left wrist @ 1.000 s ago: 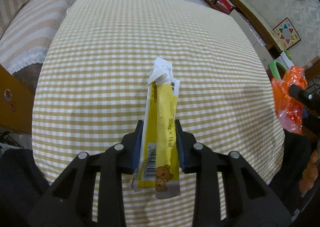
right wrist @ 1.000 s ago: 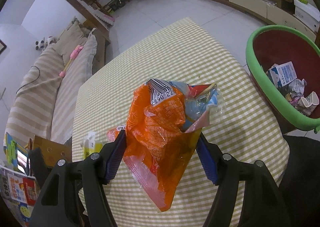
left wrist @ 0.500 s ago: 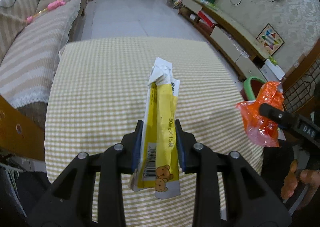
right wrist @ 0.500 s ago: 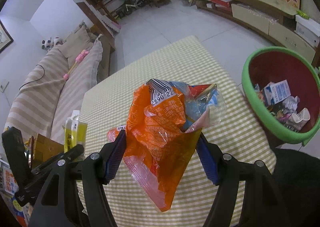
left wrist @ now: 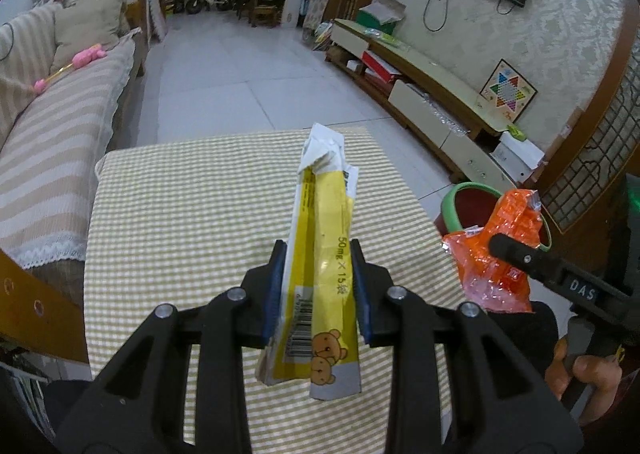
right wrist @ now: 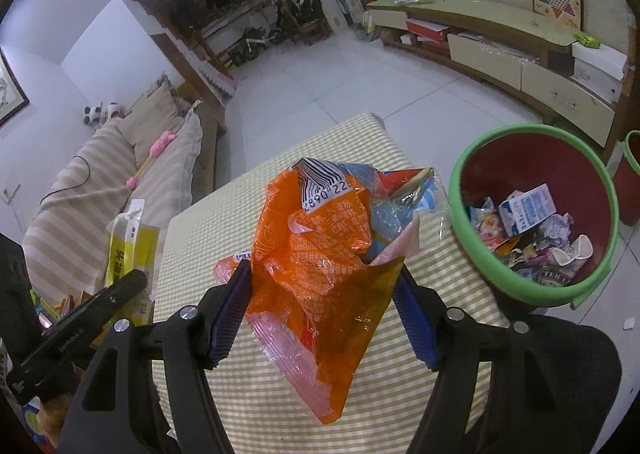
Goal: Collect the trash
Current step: 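Carry yellow package and orange bag over the red bucket, then open both tools to drop package and bag into the bucket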
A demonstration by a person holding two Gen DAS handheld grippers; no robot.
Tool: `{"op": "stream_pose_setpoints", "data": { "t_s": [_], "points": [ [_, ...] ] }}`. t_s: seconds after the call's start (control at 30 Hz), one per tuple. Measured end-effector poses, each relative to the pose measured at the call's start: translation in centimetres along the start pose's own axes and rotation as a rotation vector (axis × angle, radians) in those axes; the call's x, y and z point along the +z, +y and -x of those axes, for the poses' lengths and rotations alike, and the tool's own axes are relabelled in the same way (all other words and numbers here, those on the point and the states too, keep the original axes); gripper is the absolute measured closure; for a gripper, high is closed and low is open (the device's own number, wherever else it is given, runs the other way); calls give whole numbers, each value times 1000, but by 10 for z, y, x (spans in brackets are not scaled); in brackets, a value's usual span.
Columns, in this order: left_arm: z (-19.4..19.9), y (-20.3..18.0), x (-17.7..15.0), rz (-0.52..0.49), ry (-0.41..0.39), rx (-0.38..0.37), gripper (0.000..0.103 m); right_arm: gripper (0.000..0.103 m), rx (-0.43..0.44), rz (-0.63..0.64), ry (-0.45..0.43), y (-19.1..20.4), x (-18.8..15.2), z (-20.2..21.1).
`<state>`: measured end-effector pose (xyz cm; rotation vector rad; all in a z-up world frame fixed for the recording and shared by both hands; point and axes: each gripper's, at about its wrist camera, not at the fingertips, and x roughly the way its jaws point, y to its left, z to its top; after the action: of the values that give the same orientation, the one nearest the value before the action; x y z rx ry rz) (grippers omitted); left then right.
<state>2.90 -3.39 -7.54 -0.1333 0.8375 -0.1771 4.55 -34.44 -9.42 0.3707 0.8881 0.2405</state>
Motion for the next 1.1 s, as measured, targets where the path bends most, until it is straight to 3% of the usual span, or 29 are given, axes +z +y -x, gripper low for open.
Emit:
{"op": "stream_pose_setpoints", "data": {
  "t_s": [0.53,0.7,0.93,1.03,1.1],
  "points": [
    [-23,-77,27,-106,-8,-139,74,35,-146,-69,-89,-85,18,35],
    [-53,-119,37,-140,18,-224,74,35,-221,-90,-107,-123,30,41],
    [-91,-195,50,-262,34,-331,73,35,-301,-132,-82,-176,41,29],
    [-107,-219,53,-305,28,-340,69,35,-315,-156,-75,-194,43,23],
    [-116,-231,55,-329,26,-346,52,32,-311,-158,-60,-202,47,15]
  ]
}}
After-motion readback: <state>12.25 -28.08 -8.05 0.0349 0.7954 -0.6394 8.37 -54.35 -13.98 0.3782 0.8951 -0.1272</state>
